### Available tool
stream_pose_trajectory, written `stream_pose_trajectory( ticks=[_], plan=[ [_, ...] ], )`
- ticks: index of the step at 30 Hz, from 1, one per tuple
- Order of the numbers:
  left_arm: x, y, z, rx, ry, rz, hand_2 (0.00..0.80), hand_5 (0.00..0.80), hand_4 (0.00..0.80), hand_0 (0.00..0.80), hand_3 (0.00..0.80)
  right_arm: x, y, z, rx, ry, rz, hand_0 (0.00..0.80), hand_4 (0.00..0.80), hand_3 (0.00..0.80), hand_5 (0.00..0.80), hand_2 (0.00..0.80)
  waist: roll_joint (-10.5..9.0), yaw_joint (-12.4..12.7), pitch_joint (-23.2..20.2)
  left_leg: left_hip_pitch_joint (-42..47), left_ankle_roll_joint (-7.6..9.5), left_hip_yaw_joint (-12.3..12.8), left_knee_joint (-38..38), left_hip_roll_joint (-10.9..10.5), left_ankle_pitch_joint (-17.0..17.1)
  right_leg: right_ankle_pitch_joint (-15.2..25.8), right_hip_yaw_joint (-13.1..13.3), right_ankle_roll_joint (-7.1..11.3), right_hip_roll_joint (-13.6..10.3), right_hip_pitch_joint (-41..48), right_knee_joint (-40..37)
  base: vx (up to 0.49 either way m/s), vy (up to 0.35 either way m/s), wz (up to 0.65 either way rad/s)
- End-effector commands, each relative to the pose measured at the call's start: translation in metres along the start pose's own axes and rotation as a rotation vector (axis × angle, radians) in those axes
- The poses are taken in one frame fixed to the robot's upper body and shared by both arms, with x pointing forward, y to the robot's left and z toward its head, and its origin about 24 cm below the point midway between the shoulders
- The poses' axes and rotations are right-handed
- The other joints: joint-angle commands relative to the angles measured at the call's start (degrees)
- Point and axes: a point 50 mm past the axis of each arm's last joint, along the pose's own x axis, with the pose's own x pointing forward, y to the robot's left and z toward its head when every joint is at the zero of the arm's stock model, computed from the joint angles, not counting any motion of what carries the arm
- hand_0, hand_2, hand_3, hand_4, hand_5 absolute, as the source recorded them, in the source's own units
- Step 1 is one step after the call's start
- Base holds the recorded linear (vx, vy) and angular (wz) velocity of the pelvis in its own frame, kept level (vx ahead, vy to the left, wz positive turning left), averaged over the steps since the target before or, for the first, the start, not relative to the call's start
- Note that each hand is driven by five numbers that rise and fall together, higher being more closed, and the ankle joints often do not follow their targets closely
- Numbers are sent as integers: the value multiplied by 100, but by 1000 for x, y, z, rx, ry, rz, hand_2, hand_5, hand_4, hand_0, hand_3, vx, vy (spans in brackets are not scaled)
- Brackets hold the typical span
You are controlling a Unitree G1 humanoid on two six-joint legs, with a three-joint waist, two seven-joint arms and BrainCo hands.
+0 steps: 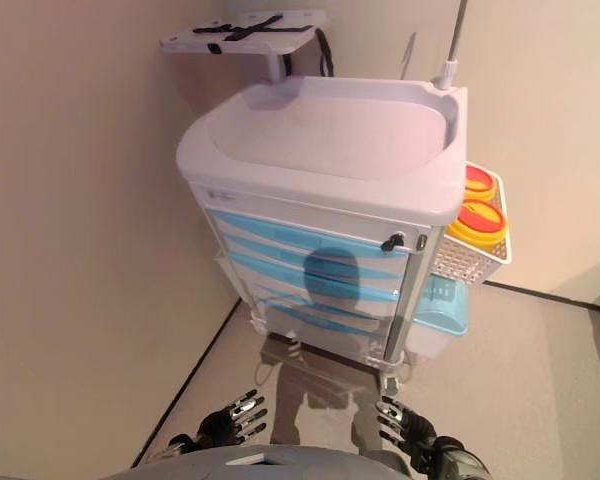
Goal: Open the drawer and pick up the medicine
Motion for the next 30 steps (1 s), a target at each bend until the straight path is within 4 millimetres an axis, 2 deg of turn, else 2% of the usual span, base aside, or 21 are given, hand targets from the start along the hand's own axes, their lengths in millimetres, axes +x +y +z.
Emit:
stream_pose_trajectory(
  ticks=[1, 5, 11, 17, 26, 30],
  plan=[
    [-1, 6, 24, -11, -71, 13, 0, 0, 0, 0, 0, 16, 22, 20, 10, -64, 74, 0, 0, 0, 0, 0, -352, 14, 324, 166, 163, 100, -115, -425, -511, 666, 43, 462, -192, 829, -1313, 41, 2, 2],
    [0, 2, 23, -33, -77, -24, 0, 0, 0, 0, 0, 15, 22, 21, 5, -68, 76, 0, 0, 0, 0, 0, -377, 46, 353, 197, 153, 178, -165, -395, -499, 760, -14, 469, -189, 876, -1484, 58, 0, 3],
    [1, 1, 20, -51, -80, -28, 0, 0, 0, 0, 0, 17, 25, 19, -6, -59, 81, 0, 0, 0, 0, 0, -450, 51, 384, 154, 180, 218, 38, -409, -598, 741, 73, 459, -179, 830, -1402, 83, 5, -1],
    [-1, 3, 20, -68, -81, -22, 0, 0, 0, 0, 0, 17, 25, 18, -1, -63, 78, 0, 0, 0, 0, 0, -486, 54, 449, 160, 226, 159, 34, -431, -612, 687, 114, 440, -134, 811, -1311, 40, 7, 0],
    [-2, 4, 16, -67, -72, -16, 0, 0, 0, 0, 0, 16, 24, 14, -1, -59, 72, 0, 0, 0, 0, 0, -461, 44, 464, 239, 184, 198, -150, -409, -570, 777, 47, 502, -172, 822, -1469, 0, 0, 0],
    [0, 2, 16, -163, -105, -36, 0, 0, 0, 0, 0, 15, 22, 16, -21, -60, 58, 0, 0, 0, 0, 0, -441, 24, 540, 199, 181, 227, -132, -383, -542, 773, 28, 506, -186, 762, -1404, 33, 29, 0]
  ],
)
